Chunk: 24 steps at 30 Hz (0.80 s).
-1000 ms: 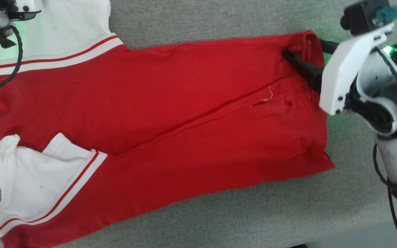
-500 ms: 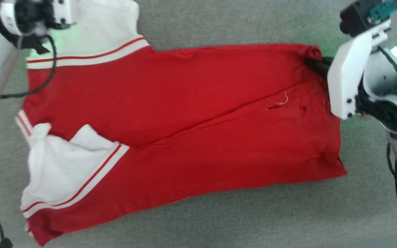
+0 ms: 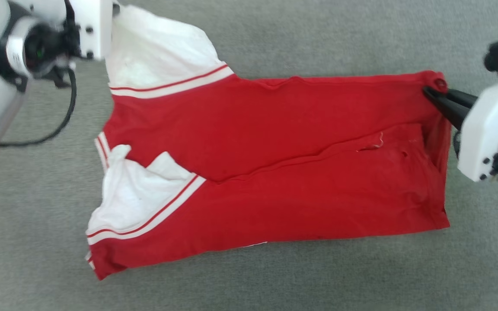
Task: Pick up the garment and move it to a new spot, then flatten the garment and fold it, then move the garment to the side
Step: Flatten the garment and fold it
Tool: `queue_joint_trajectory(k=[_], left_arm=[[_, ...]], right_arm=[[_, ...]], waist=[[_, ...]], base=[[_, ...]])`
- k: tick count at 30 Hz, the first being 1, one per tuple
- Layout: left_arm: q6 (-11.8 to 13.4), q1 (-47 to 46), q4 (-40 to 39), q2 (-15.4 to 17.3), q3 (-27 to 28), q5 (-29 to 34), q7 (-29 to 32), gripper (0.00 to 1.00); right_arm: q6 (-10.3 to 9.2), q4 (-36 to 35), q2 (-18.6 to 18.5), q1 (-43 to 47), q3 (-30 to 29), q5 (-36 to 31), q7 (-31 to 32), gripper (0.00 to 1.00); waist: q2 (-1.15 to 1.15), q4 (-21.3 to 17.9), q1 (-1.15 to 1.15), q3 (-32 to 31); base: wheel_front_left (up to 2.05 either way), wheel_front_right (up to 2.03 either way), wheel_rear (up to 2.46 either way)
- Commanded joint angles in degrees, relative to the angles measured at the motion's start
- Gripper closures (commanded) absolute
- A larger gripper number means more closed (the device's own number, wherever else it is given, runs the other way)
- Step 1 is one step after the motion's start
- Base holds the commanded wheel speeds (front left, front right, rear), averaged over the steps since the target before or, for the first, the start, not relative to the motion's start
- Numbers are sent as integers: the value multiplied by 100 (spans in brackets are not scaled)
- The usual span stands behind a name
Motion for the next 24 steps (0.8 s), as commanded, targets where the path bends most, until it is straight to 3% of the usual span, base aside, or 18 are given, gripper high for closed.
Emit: queue_joint_trajectory(k=[1, 8, 16, 17, 20, 24], left_arm=[[115, 177, -312, 138, 9, -59, 34, 100], [929, 959, -2340, 940, 1, -133, 155, 100], [2031, 2083, -4513, 1800, -96, -291, 79, 100], [2277, 2383, -4884, 1944, -132, -367, 16, 100], [2533, 2821, -5198, 2002, -228, -464, -143, 100], [2640, 3318, -5106, 1961, -368, -614, -289, 100]], right_arm=[[-1, -147, -33, 170, -96, 10, -24, 100], [-1, -894, -196, 897, -515, 25, 47, 100], [-1, -1578, -347, 1886, -1056, 165, 0, 100], [-1, -1611, -362, 2132, -1153, 203, -53, 100], [-1, -1511, -361, 2497, -1258, 247, -118, 100], [-1, -1163, -270, 2784, -1173, 385, -244, 100]], waist=[[0, 165, 0, -192], [0, 351, 0, -406], [0, 455, 0, -477], [0, 451, 0, -483], [0, 445, 0, -473], [0, 442, 0, -466]], base=[[0, 0, 0], [0, 0, 0], [0, 0, 0], [0, 0, 0], [0, 0, 0], [0, 0, 0]])
